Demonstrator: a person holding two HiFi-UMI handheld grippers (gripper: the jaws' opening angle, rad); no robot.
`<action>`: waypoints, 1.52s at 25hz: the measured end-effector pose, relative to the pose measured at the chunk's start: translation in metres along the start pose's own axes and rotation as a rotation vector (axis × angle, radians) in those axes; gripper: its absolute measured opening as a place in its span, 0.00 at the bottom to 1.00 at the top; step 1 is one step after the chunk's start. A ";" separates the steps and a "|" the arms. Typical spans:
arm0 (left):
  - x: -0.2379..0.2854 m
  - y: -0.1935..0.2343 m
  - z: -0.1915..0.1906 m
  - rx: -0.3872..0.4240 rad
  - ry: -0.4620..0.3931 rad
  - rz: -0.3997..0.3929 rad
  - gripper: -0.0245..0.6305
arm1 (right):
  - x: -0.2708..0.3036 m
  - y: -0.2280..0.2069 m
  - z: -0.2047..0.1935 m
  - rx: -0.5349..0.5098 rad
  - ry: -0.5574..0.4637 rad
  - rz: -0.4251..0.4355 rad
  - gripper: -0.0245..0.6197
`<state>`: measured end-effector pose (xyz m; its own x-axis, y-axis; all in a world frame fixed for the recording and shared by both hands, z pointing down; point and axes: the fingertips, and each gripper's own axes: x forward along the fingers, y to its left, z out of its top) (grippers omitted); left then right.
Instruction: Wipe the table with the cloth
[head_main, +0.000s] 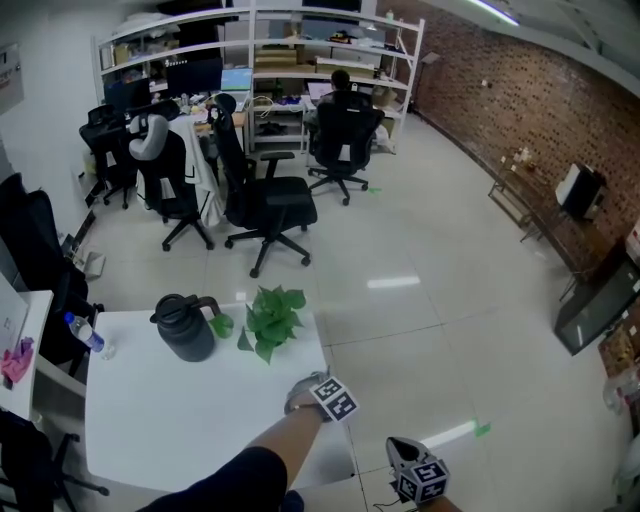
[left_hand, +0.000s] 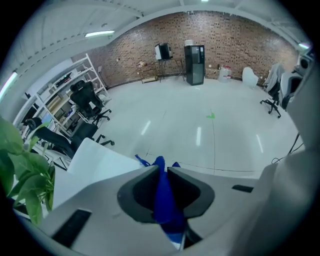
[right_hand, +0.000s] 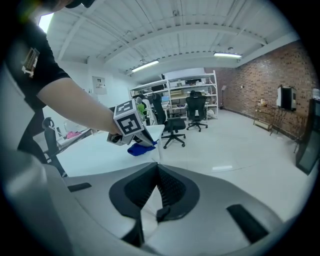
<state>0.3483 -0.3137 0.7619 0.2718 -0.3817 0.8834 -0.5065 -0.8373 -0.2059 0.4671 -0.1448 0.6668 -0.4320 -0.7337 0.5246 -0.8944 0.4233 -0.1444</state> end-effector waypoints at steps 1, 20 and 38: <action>-0.004 0.002 -0.002 -0.007 -0.005 0.001 0.11 | 0.001 0.001 0.002 -0.006 0.001 0.006 0.06; -0.071 0.062 -0.089 -0.141 0.030 0.104 0.11 | 0.035 0.068 0.044 -0.099 -0.059 0.132 0.06; -0.223 0.093 -0.271 -0.290 -0.045 0.190 0.11 | 0.063 0.182 0.070 -0.206 -0.092 0.246 0.06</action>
<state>0.0191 -0.2003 0.6594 0.1830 -0.5422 0.8201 -0.7613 -0.6060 -0.2308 0.2691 -0.1509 0.6151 -0.6490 -0.6371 0.4159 -0.7240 0.6852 -0.0801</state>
